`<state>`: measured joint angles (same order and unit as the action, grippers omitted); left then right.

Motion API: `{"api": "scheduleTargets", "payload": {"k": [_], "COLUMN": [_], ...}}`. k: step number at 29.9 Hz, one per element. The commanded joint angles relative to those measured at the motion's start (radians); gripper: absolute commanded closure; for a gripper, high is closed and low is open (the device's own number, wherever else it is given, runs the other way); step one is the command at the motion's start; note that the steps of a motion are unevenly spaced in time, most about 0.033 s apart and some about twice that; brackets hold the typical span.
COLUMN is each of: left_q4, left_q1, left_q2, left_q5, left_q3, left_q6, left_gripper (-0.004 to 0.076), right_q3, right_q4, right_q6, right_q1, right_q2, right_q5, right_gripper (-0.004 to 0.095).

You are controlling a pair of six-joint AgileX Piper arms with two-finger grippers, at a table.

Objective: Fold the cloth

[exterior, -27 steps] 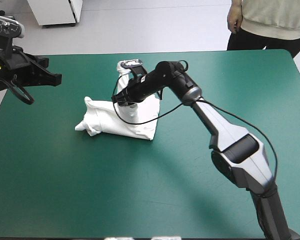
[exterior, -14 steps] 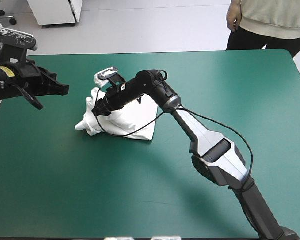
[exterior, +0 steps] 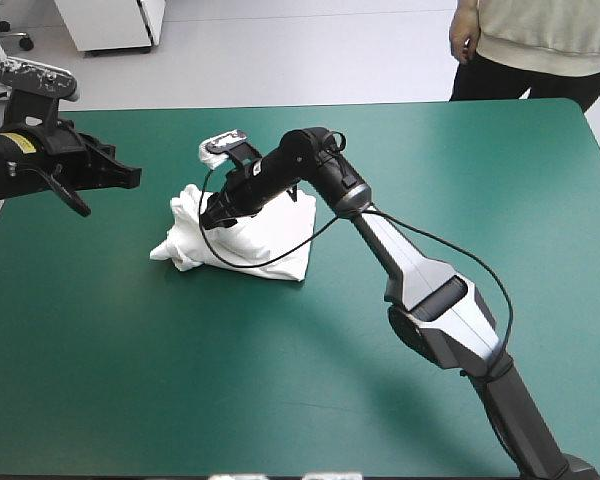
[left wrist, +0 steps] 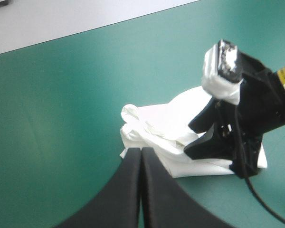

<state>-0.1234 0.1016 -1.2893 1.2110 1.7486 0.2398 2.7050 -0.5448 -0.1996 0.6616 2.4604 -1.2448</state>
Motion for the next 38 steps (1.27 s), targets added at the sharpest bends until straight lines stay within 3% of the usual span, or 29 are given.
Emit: {"api": "scheduleTargets", "payload": {"k": [1,5,14,18,23,28,34,38], "left_q4": [0.023,0.034,0.026,0.017,0.019,0.02,0.018,0.016], "left_q1": [0.001,0.001,0.001,0.001,0.001,0.001,0.001,0.001], "left_q2": [0.027,0.027,0.027,0.027,0.027,0.027,0.027,0.027], "left_q5": [-0.062,-0.055,-0.047,-0.051,-0.049,-0.049,-0.058,-0.058], "left_q3": [0.025,0.025,0.025,0.025,0.025,0.025,0.025,0.025], "left_q6": [-0.011,-0.011,-0.01,-0.011,-0.011,-0.011,-0.012,-0.012], "left_gripper": [0.0733,0.0733,0.0733,0.0733,0.0733,0.0733,0.0733,0.0733], "right_q3": [0.044,0.017,-0.469,-0.727,-0.942,-1.006,-1.006,-1.006], "right_q4": [0.024,0.134,0.113,-0.027,-0.312,-0.346,-0.439,-0.44], "right_q6": [0.056,0.109,0.049,-0.007,-0.184,-0.209,-0.254,-0.283], "right_q1": [-0.025,-0.058,-0.18,-0.244,-0.315,-0.319,-0.3,-0.278], "right_q2": [-0.154,-0.234,-0.435,-0.522,-0.508,-0.439,-0.359,-0.35], "right_q5": [-0.006,-0.006,0.046,0.242,0.318,0.341,0.337,0.335], "right_gripper": [0.045,0.0467,0.0467,0.0463,0.0416,0.0289,0.0302,0.0409]}}
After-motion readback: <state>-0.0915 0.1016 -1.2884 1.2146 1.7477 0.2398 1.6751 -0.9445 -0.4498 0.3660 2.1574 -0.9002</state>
